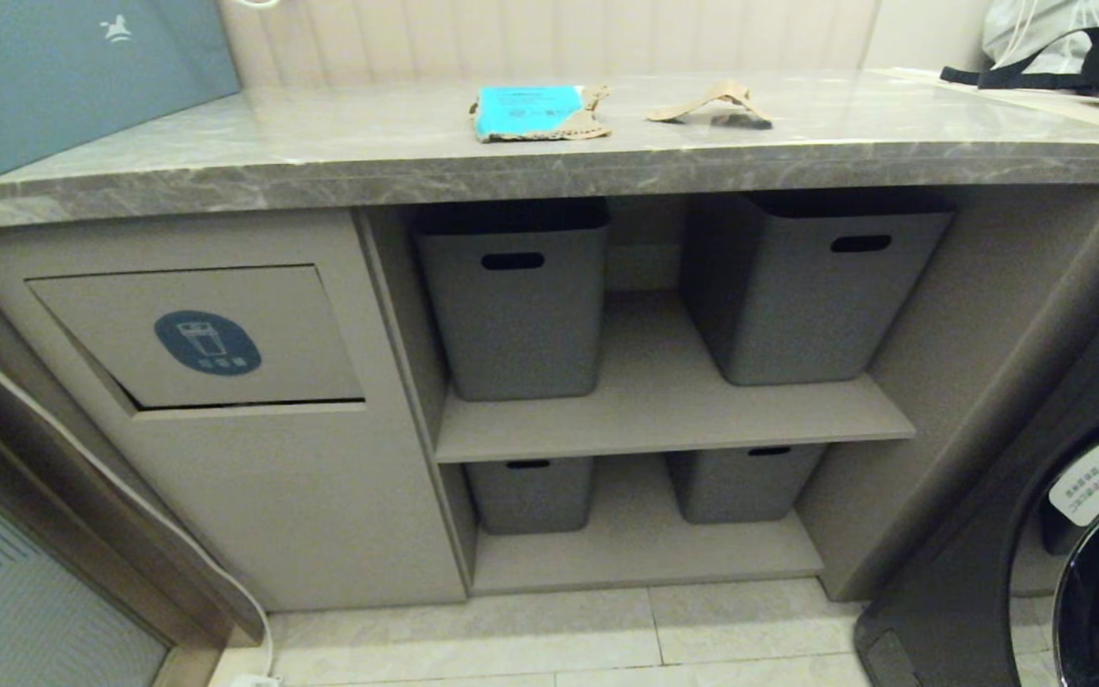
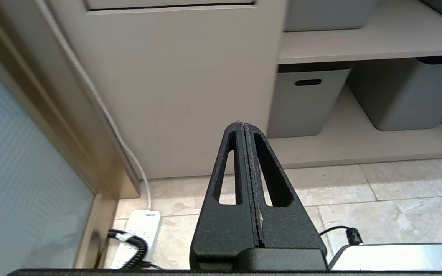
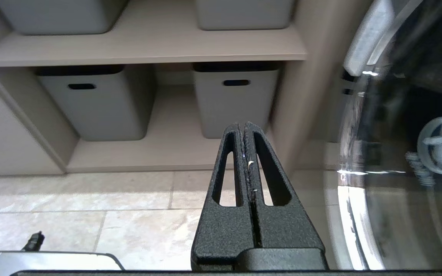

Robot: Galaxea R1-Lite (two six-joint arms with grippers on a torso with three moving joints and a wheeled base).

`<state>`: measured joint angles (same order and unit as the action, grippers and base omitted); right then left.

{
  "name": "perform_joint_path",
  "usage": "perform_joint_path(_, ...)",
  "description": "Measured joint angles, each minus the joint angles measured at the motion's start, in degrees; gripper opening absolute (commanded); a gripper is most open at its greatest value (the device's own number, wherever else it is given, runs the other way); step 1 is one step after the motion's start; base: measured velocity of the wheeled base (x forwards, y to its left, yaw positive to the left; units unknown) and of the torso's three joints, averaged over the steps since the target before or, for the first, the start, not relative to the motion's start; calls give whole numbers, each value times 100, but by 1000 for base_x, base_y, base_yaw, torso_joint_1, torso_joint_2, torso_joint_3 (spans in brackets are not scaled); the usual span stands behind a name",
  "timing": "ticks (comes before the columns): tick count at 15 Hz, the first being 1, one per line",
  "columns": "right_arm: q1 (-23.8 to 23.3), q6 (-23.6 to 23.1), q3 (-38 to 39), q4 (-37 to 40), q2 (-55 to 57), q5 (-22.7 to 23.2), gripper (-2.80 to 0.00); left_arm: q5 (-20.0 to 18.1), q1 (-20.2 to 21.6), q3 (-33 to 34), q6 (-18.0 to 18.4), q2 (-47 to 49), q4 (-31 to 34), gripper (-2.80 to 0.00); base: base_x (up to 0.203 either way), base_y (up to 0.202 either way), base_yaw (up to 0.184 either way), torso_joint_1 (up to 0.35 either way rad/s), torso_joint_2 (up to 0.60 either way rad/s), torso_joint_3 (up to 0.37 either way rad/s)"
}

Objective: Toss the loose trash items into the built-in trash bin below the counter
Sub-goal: Pick up the garbage

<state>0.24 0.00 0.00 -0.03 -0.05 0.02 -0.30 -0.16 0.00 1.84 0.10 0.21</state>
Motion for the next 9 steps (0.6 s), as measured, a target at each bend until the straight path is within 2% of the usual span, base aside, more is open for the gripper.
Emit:
perform_joint_path(2, 0, 0, 0, -5, 0, 0, -280, -2, 0, 0, -2, 0, -2, -280, 0, -29, 2, 42, -159, -108)
perform_joint_path(5, -2, 0, 2, 19, 0, 0, -280, -11, -2, 0, 5, 0, 1, -280, 0, 0, 0, 68, -225, -268)
perform_joint_path(9, -2, 0, -5, -7, 0, -1, -280, -13, -5, 0, 16, 0, 1, -280, 0, 0, 0, 181, -543, -289)
